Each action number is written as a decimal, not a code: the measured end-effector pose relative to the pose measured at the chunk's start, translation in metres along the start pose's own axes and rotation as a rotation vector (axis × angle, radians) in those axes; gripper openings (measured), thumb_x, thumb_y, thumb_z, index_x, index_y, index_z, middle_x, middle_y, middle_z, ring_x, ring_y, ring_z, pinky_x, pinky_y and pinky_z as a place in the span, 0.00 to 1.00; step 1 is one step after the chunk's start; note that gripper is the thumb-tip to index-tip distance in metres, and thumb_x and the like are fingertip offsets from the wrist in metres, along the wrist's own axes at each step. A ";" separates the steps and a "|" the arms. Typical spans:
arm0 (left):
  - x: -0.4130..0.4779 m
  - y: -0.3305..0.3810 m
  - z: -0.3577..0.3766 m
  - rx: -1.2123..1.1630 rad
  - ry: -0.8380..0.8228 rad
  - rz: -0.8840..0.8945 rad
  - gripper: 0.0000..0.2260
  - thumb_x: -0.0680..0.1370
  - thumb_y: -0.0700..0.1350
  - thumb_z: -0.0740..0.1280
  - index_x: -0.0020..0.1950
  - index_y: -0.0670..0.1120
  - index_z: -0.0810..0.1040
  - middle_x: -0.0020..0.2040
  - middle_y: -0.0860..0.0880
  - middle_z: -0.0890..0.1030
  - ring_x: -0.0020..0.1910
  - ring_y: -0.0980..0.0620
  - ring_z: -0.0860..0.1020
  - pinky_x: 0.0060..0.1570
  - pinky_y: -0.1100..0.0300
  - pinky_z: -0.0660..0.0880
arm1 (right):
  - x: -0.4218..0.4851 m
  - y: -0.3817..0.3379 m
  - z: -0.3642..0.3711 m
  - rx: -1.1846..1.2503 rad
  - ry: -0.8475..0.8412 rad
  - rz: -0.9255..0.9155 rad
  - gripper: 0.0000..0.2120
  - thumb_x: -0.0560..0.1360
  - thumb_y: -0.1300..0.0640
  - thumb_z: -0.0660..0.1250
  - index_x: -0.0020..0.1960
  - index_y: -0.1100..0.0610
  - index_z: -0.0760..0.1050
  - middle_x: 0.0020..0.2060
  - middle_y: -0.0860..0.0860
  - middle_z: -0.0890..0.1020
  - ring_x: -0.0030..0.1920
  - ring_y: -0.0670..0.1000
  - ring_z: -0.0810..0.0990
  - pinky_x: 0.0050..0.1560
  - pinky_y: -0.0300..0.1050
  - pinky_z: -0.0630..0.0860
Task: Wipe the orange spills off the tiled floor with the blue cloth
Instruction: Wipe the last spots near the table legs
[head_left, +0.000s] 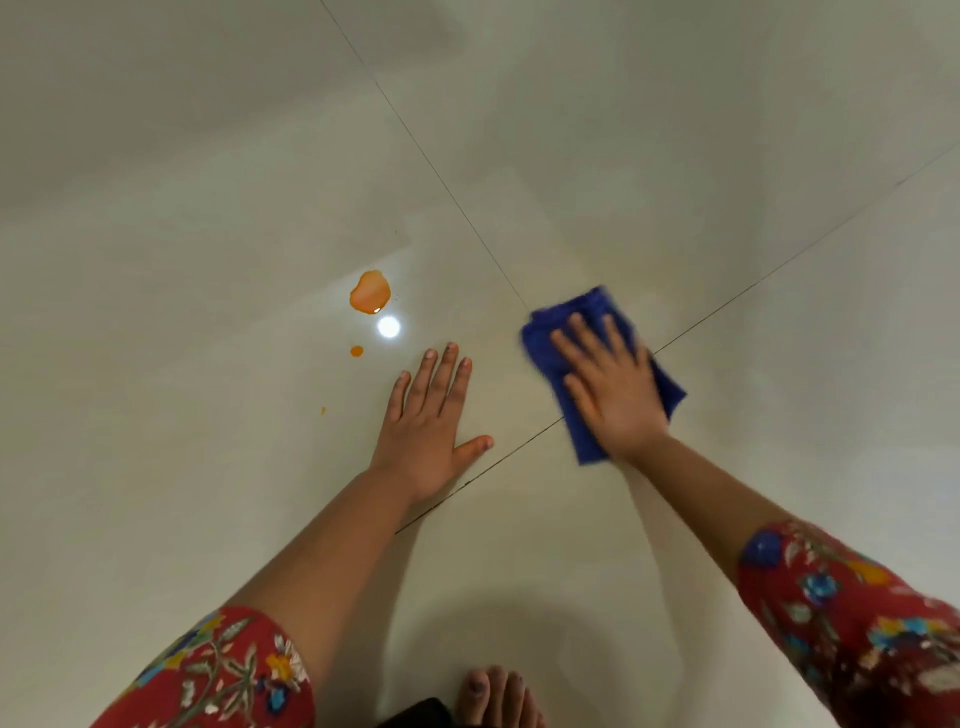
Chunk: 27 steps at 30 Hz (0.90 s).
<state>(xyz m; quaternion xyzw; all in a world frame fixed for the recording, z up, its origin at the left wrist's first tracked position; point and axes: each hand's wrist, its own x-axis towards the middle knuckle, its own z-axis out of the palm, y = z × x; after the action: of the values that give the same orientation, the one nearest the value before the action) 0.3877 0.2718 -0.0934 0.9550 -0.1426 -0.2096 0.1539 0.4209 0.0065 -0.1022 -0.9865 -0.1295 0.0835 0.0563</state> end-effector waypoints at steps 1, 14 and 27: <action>-0.001 0.000 0.001 0.001 -0.007 -0.005 0.38 0.76 0.67 0.46 0.75 0.52 0.28 0.74 0.54 0.25 0.71 0.54 0.23 0.69 0.55 0.26 | 0.015 0.017 -0.005 0.013 0.036 0.180 0.26 0.80 0.44 0.45 0.77 0.45 0.55 0.78 0.49 0.56 0.78 0.58 0.52 0.74 0.63 0.52; -0.006 0.006 -0.006 -0.055 0.060 -0.011 0.37 0.79 0.63 0.53 0.77 0.52 0.35 0.76 0.54 0.30 0.74 0.56 0.29 0.72 0.55 0.32 | 0.003 0.015 -0.003 0.039 0.024 0.263 0.25 0.81 0.44 0.45 0.78 0.44 0.52 0.78 0.46 0.53 0.78 0.55 0.49 0.74 0.62 0.51; 0.051 -0.017 -0.060 0.202 0.125 0.032 0.34 0.79 0.63 0.53 0.79 0.50 0.46 0.79 0.55 0.45 0.78 0.55 0.43 0.68 0.55 0.26 | 0.048 0.008 -0.008 0.050 0.086 0.386 0.27 0.80 0.41 0.44 0.78 0.43 0.53 0.78 0.45 0.53 0.78 0.54 0.48 0.74 0.59 0.47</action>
<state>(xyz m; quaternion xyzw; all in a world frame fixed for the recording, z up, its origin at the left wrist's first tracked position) 0.4621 0.2837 -0.0659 0.9745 -0.1685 -0.1317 0.0686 0.4698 0.0104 -0.1027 -0.9939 0.0666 0.0538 0.0690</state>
